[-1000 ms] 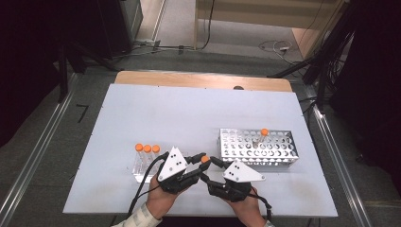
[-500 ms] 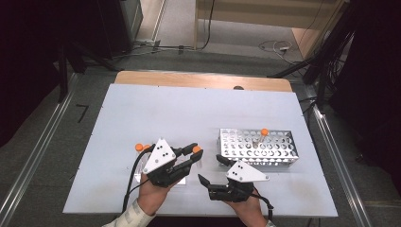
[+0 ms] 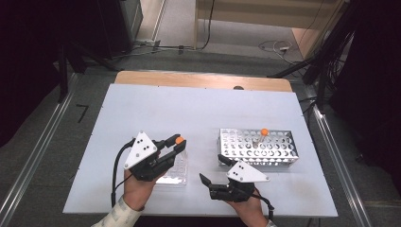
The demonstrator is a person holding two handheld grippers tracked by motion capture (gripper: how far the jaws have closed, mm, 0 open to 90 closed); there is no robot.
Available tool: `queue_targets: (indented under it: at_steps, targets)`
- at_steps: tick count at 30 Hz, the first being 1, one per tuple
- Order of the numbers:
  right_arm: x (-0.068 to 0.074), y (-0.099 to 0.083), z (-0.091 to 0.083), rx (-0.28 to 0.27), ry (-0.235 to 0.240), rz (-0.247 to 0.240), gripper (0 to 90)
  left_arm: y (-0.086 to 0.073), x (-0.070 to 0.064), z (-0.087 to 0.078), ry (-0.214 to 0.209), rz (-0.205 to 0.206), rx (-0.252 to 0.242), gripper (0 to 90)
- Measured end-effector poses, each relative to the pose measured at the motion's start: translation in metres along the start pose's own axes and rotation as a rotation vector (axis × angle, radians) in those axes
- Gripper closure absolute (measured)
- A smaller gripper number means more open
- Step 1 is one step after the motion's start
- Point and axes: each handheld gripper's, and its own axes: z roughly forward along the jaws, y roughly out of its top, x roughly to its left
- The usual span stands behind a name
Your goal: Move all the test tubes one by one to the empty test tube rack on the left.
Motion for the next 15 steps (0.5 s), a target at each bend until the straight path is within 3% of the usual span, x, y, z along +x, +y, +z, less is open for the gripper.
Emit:
queue_targets:
  at_steps: [7,15]
  targets:
    - [-0.001,0.0,-0.001,0.005,-0.005,0.006,16.6,-0.004,0.018,-0.011,0.09,-0.002,0.003,70.4]
    - [-0.001,-0.001,-0.001,0.004,-0.006,0.005,17.2,-0.012,0.028,-0.013,0.116,-0.022,0.027,70.4]
